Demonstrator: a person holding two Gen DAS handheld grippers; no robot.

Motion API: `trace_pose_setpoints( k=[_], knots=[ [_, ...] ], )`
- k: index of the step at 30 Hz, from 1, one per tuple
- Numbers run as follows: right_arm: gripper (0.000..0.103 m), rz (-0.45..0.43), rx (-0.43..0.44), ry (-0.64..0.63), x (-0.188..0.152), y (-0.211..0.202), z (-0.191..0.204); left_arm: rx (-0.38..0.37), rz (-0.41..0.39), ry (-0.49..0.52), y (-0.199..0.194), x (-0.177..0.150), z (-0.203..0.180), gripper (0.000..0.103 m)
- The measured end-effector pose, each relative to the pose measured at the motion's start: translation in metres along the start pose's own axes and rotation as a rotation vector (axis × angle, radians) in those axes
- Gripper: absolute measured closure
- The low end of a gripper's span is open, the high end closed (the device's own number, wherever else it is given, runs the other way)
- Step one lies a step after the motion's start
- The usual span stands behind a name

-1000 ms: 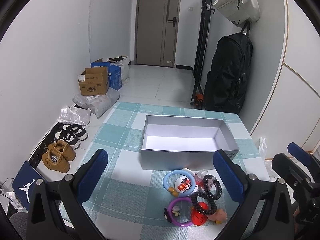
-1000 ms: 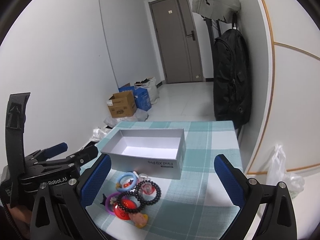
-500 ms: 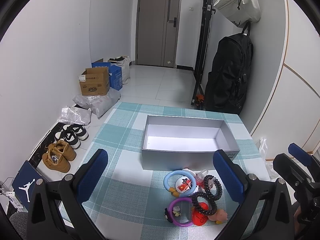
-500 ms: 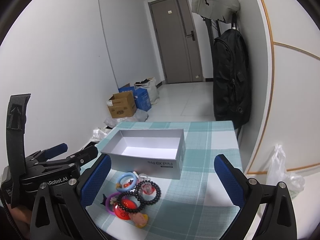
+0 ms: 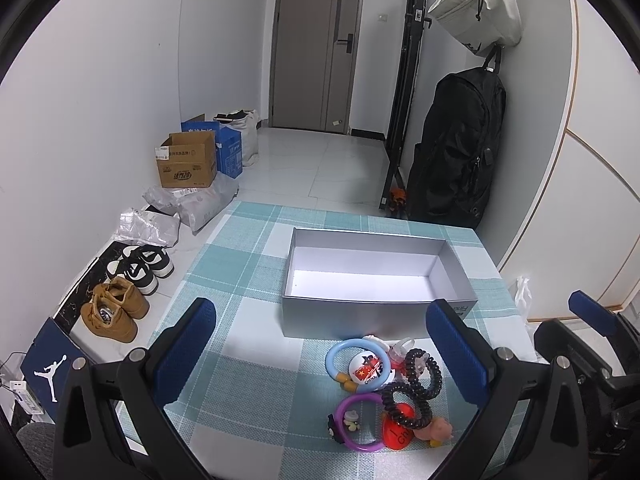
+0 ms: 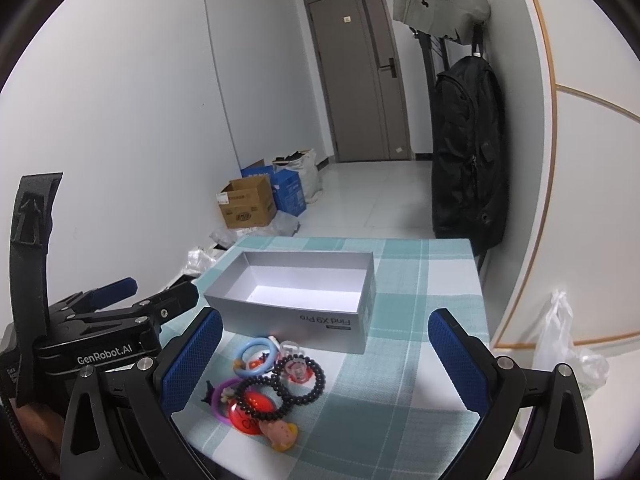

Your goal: Organize jewelry

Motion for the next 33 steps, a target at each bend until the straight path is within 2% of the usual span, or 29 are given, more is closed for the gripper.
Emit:
trace_pose_setpoints(
  k=[12, 14, 16, 18, 20, 22, 24, 26, 30, 33],
  knots=[
    [0.0, 0.045, 0.036, -0.006, -0.002, 0.012, 0.004, -0.02, 0.031, -0.008, 0.008, -0.001, 0.001, 0.001],
    [0.008, 0.068, 0.055, -0.012, -0.005, 0.015, 0.005, -0.02, 0.04, -0.005, 0.009, -0.002, 0.003, 0.001],
    [0.012, 0.116, 0.08, -0.018, -0.01, 0.022, 0.006, -0.052, 0.077, -0.016, 0.014, -0.002, 0.007, 0.001],
    [0.018, 0.169, 0.105, -0.023, -0.016, 0.03, 0.007, -0.051, 0.108, -0.03, 0.018, -0.003, 0.013, 0.001],
    [0.018, 0.226, 0.123, -0.025, -0.024, 0.038, 0.008, -0.052, 0.14, -0.054, 0.021, -0.003, 0.018, 0.001],
    [0.022, 0.284, 0.158, -0.021, -0.033, 0.046, 0.008, -0.07, 0.144, -0.076, 0.02, -0.002, 0.024, 0.001],
    [0.023, 0.328, 0.19, -0.021, -0.041, 0.05, 0.009, -0.042, 0.147, -0.063, 0.02, -0.002, 0.027, 0.001],
    [0.023, 0.354, 0.204, -0.036, -0.047, 0.052, 0.011, -0.043, 0.165, -0.068, 0.022, -0.003, 0.031, 0.001],
    [0.03, 0.416, 0.244, -0.071, -0.06, 0.058, 0.017, -0.053, 0.197, -0.094, 0.026, -0.003, 0.039, 0.001],
    [0.037, 0.453, 0.261, -0.095, -0.068, 0.064, 0.02, -0.032, 0.216, -0.089, 0.029, -0.004, 0.043, 0.001]
  ],
)
Point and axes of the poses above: each gripper's, at about its wrist camera, not at the fingertips, and y roughly the way its jaws point, z to its left, x to its top, the point moved 1 cm from there along y, roughly the way its jaws point, and after that the axes turned 1 degree about -y, right-handed, at the moved point
